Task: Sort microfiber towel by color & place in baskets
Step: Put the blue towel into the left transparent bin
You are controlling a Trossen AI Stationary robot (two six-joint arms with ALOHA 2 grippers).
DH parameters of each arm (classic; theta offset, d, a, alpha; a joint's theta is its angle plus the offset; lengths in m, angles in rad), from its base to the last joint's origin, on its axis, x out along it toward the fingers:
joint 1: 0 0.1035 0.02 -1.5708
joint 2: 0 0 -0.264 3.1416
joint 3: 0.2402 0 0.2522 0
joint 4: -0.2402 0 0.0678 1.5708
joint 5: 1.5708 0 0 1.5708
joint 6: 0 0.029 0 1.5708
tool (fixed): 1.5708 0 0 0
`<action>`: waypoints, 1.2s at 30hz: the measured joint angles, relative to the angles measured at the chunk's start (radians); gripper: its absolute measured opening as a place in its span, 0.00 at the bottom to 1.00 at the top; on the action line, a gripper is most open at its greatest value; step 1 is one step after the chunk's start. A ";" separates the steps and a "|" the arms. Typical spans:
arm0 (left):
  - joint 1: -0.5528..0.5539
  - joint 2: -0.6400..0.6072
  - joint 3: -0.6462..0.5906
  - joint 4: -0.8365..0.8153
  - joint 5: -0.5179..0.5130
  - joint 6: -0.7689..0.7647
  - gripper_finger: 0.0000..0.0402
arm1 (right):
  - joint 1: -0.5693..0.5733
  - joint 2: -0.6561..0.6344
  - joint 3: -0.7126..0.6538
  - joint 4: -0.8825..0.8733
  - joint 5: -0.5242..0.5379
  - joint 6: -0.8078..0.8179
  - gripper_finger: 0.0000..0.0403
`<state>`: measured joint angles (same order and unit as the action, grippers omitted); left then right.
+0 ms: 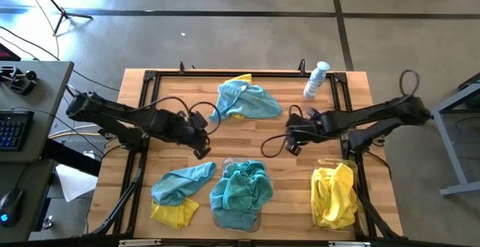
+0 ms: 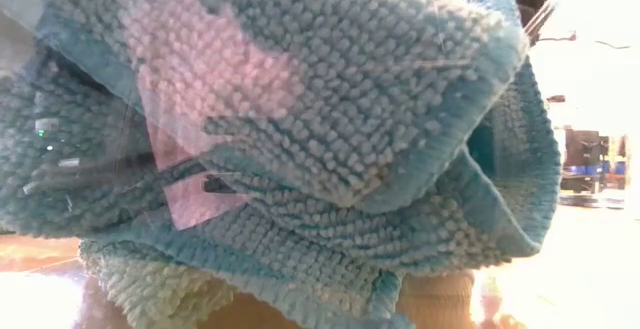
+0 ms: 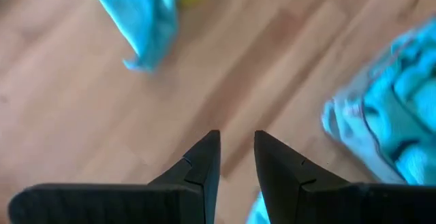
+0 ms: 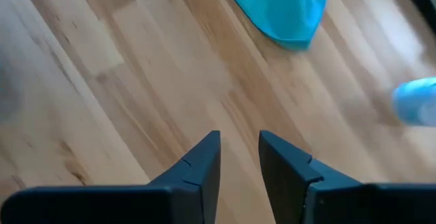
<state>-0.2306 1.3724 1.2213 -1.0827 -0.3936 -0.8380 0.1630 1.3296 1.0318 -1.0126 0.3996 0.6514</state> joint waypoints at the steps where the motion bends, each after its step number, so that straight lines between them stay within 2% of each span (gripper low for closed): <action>1: 0.000 0.014 0.000 0.000 0.033 -0.007 0.19 | 0.002 -0.039 -0.039 0.038 0.000 0.013 0.23; 4: 0.000 0.057 0.000 -0.001 0.093 -0.031 0.19 | 0.008 -0.145 -0.133 0.169 -0.010 0.026 0.22; 8: 0.002 0.114 0.000 -0.066 0.090 -0.168 0.20 | 0.008 -0.263 -0.203 0.266 -0.029 0.024 0.22; 10: 0.005 0.143 0.000 -0.132 0.093 -0.218 0.20 | 0.008 -0.309 -0.218 0.270 -0.031 0.023 0.22; 14: -0.007 0.188 0.000 -0.220 0.167 -0.294 0.21 | 0.008 -0.376 -0.219 0.265 -0.034 -0.010 0.22; 22: -0.099 0.222 -0.047 -0.195 0.236 -0.387 0.40 | 0.008 -0.429 -0.219 0.257 -0.034 -0.094 0.22; 26: -0.160 0.222 -0.099 -0.116 0.270 -0.432 0.49 | 0.008 -0.428 -0.219 0.240 -0.034 -0.120 0.22; 29: -0.204 0.222 -0.140 -0.001 0.287 -0.406 0.54 | 0.008 -0.428 -0.219 0.237 -0.034 -0.125 0.22; 33: -0.256 0.222 -0.200 0.145 0.288 -0.378 0.55 | 0.008 -0.428 -0.219 0.236 -0.033 -0.136 0.22; 36: -0.284 0.223 -0.252 0.194 0.288 -0.366 0.55 | 0.008 -0.428 -0.219 0.236 -0.033 -0.139 0.22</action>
<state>-0.5148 1.5956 0.9695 -0.8887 -0.1055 -1.2042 0.1711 0.9016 0.8131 -0.7771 0.3664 0.5126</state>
